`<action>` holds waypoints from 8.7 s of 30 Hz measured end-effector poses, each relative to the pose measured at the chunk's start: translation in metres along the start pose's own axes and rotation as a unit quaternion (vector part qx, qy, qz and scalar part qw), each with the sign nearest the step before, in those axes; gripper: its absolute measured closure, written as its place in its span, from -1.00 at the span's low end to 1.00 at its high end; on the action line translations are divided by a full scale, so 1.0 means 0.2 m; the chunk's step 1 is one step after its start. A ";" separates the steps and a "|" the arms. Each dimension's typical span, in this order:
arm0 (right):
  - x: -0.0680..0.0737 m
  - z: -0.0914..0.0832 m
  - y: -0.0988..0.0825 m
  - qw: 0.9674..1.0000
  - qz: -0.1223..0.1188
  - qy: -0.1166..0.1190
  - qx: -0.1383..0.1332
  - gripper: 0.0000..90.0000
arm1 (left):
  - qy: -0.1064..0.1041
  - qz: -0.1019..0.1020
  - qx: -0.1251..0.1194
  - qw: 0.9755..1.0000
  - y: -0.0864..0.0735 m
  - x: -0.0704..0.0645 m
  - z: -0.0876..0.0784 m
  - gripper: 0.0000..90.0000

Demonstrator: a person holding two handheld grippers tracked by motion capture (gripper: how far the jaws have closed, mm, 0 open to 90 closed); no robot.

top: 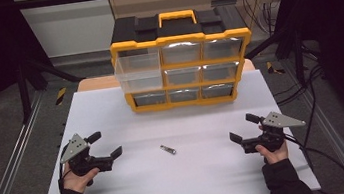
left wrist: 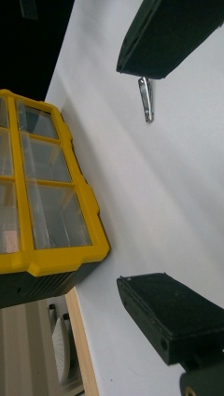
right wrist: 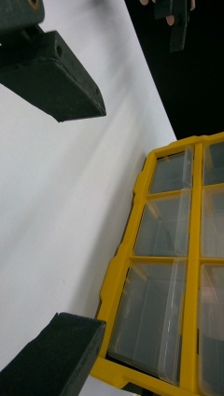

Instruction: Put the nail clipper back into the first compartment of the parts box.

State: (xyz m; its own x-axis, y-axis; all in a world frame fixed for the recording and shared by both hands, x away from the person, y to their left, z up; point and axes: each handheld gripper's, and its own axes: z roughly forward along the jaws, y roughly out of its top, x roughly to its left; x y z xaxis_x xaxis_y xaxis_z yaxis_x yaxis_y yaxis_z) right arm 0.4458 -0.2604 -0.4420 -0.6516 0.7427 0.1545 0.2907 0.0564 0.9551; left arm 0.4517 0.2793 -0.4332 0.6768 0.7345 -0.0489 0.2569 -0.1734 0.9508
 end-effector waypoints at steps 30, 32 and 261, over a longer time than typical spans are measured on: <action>0.13 0.08 0.11 1.000 -0.011 0.002 0.025 -0.98 | 0.001 0.002 0.007 1.000 -0.01 -0.01 0.02 -1.00; 0.13 0.09 0.11 1.000 -0.012 0.003 0.027 -0.98 | 0.001 0.003 0.008 1.000 -0.01 -0.01 0.02 -1.00; 0.54 0.34 0.71 0.989 -0.111 0.079 0.058 0.77 | 0.008 0.008 0.025 1.000 -0.03 -0.01 0.04 -0.99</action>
State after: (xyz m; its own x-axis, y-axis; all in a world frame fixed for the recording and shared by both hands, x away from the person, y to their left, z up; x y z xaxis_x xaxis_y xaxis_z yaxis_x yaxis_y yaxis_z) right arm 0.4639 -0.1261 -0.3067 -0.8067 0.5909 -0.0089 0.2010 0.2886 0.9361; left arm 0.4534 0.2735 -0.4419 0.6700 0.7418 -0.0293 0.2807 -0.2166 0.9350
